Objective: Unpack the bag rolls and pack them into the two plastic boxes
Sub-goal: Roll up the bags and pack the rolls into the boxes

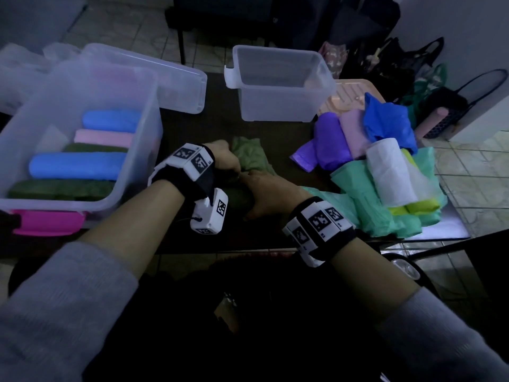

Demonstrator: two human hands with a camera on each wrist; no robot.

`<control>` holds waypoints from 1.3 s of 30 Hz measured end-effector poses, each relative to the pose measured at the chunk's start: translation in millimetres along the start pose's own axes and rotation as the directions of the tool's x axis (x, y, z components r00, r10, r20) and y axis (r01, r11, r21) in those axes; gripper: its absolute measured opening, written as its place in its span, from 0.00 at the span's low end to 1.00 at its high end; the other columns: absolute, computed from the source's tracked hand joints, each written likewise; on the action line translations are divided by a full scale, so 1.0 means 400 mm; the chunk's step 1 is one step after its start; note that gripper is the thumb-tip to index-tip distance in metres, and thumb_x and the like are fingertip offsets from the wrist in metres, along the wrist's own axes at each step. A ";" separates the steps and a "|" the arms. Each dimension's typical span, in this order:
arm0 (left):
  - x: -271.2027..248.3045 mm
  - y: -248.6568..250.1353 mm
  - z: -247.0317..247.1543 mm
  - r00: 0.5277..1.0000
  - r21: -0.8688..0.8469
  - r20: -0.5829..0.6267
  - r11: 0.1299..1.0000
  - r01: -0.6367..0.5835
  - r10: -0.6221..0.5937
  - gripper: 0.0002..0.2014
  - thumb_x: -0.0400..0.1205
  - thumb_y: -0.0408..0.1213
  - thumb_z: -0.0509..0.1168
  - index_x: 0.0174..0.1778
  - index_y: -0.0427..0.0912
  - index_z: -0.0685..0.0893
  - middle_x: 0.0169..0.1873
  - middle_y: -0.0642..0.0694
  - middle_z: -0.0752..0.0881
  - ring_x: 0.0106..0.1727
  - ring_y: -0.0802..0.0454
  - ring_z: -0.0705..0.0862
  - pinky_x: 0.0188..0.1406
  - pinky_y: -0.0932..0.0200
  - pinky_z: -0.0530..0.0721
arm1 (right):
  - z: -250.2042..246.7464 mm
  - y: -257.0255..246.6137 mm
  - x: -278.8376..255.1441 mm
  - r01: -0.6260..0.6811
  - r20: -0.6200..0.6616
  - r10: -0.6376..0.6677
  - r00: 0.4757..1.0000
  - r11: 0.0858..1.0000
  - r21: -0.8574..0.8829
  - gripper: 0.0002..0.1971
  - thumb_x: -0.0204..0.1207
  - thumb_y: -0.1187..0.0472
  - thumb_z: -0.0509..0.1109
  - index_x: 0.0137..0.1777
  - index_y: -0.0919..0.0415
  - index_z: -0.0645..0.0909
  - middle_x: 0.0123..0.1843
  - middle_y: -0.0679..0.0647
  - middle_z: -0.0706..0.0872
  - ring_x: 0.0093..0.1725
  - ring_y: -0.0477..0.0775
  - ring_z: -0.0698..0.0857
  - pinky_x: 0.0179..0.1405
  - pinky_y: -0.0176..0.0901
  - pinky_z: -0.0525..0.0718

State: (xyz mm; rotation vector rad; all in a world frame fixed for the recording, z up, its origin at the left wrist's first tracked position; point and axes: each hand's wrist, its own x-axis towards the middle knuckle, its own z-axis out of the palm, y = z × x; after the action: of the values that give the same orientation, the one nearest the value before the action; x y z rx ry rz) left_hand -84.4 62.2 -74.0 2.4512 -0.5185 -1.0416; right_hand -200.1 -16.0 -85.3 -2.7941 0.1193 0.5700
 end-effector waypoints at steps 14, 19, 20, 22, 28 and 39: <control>-0.012 0.023 -0.080 0.990 -0.503 -0.068 0.852 -0.143 0.126 0.19 0.74 0.33 0.74 0.58 0.28 0.81 0.49 0.40 0.85 0.45 0.49 0.82 0.43 0.63 0.82 | 0.002 -0.022 -0.017 0.015 -0.009 -0.017 1.000 0.989 -0.150 0.30 0.68 0.53 0.76 0.70 0.56 0.72 0.66 0.58 0.76 0.66 0.62 0.76 0.61 0.51 0.75; -0.004 0.023 -0.095 0.916 -0.262 -0.351 0.919 -0.296 0.194 0.19 0.77 0.37 0.72 0.62 0.35 0.83 0.57 0.43 0.85 0.58 0.48 0.83 0.59 0.61 0.79 | -0.003 -0.023 -0.010 0.009 -0.008 -0.010 1.000 0.992 -0.128 0.30 0.70 0.54 0.73 0.73 0.54 0.69 0.68 0.57 0.76 0.68 0.60 0.76 0.65 0.51 0.72; -0.006 0.024 -0.094 0.855 -0.080 -0.452 0.943 -0.325 0.256 0.18 0.77 0.39 0.72 0.61 0.38 0.84 0.58 0.43 0.85 0.60 0.47 0.83 0.62 0.60 0.78 | -0.002 -0.024 -0.009 0.006 0.003 -0.005 1.000 0.993 -0.120 0.31 0.70 0.54 0.73 0.73 0.54 0.69 0.68 0.57 0.76 0.69 0.59 0.75 0.64 0.51 0.72; -0.010 0.029 -0.082 0.779 0.204 -0.479 0.915 -0.348 0.404 0.16 0.76 0.40 0.72 0.60 0.42 0.84 0.60 0.42 0.83 0.62 0.45 0.81 0.63 0.55 0.78 | 0.001 -0.024 -0.007 0.002 0.019 0.000 1.000 0.994 -0.108 0.30 0.70 0.55 0.73 0.73 0.56 0.70 0.67 0.58 0.76 0.69 0.60 0.75 0.62 0.52 0.74; 0.025 -0.004 0.020 0.934 0.480 0.142 0.802 -0.354 0.327 0.26 0.86 0.47 0.57 0.80 0.51 0.62 0.82 0.42 0.55 0.82 0.43 0.56 0.78 0.51 0.54 | -0.007 -0.027 -0.004 0.002 0.065 0.004 0.998 0.996 -0.086 0.32 0.70 0.55 0.74 0.74 0.57 0.69 0.73 0.58 0.73 0.71 0.61 0.73 0.67 0.56 0.75; 0.056 -0.020 0.029 0.934 0.557 0.255 0.751 -0.355 0.252 0.34 0.86 0.48 0.55 0.83 0.51 0.43 0.82 0.40 0.37 0.83 0.40 0.38 0.80 0.41 0.43 | -0.033 -0.047 0.003 -0.033 0.113 0.036 0.993 0.999 -0.025 0.33 0.66 0.56 0.78 0.71 0.59 0.73 0.62 0.57 0.83 0.60 0.58 0.83 0.58 0.50 0.83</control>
State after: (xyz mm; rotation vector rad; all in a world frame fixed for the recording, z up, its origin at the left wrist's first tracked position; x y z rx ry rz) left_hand -77.0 55.1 -98.5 2.6575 -1.4530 -1.0554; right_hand -191.7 -1.8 -69.2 -2.7791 0.1380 0.7410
